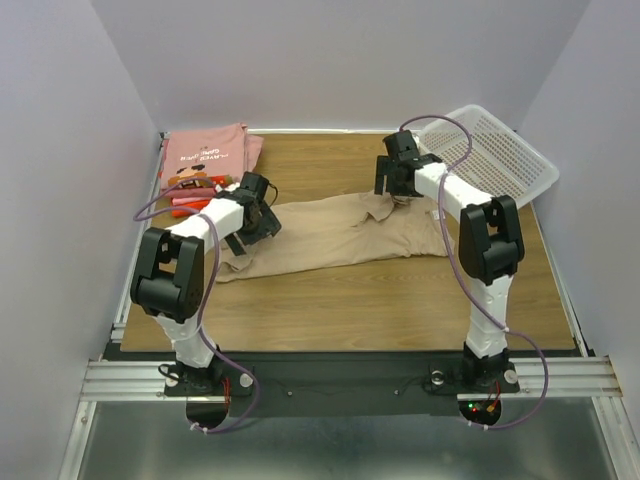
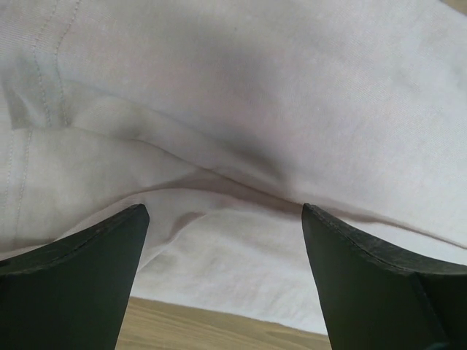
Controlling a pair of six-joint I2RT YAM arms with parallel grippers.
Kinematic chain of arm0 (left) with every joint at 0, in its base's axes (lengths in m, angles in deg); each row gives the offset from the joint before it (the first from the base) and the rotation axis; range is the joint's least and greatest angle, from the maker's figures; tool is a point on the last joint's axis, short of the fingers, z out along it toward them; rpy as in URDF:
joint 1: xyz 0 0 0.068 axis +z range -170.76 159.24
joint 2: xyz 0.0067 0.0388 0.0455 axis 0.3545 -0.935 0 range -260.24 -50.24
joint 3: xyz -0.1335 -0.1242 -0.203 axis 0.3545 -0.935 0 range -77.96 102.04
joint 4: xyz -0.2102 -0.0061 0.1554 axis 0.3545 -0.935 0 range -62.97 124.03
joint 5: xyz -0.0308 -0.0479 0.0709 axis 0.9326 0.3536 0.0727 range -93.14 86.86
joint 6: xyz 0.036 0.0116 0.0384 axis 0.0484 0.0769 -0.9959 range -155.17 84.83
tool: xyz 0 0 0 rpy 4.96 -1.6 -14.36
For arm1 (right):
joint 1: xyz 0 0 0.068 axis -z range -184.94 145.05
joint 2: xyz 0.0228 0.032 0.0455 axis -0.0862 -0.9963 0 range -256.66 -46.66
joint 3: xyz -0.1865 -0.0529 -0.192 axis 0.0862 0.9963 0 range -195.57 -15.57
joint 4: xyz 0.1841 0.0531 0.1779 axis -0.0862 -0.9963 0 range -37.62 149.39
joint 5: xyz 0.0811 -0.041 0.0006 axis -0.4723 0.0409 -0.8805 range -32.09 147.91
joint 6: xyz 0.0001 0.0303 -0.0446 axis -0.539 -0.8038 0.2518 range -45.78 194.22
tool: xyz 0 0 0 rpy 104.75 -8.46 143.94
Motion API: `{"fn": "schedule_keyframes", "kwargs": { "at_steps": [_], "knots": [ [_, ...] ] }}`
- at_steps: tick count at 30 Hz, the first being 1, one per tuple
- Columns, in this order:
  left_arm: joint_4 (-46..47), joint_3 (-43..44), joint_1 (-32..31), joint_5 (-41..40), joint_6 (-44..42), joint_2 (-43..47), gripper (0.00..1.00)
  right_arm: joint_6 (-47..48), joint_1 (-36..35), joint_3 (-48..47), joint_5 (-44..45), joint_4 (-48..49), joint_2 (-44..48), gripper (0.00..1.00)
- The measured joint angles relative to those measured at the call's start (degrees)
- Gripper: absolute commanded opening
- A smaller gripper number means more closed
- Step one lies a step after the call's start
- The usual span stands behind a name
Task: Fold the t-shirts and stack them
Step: Fold the tshirt
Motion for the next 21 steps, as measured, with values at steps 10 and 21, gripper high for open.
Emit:
{"fn": "schedule_keyframes", "kwargs": {
  "at_steps": [10,21],
  "knots": [
    [-2.16,-3.39,0.0,-2.75,1.77,15.32,0.98,-0.02,0.0,8.41,-1.92,0.5,11.58,1.0],
    [0.98,-13.64,0.02,-0.17,2.86,17.27,0.98,-2.89,0.02,22.56,-14.27,3.28,23.04,1.0]
  ]
}}
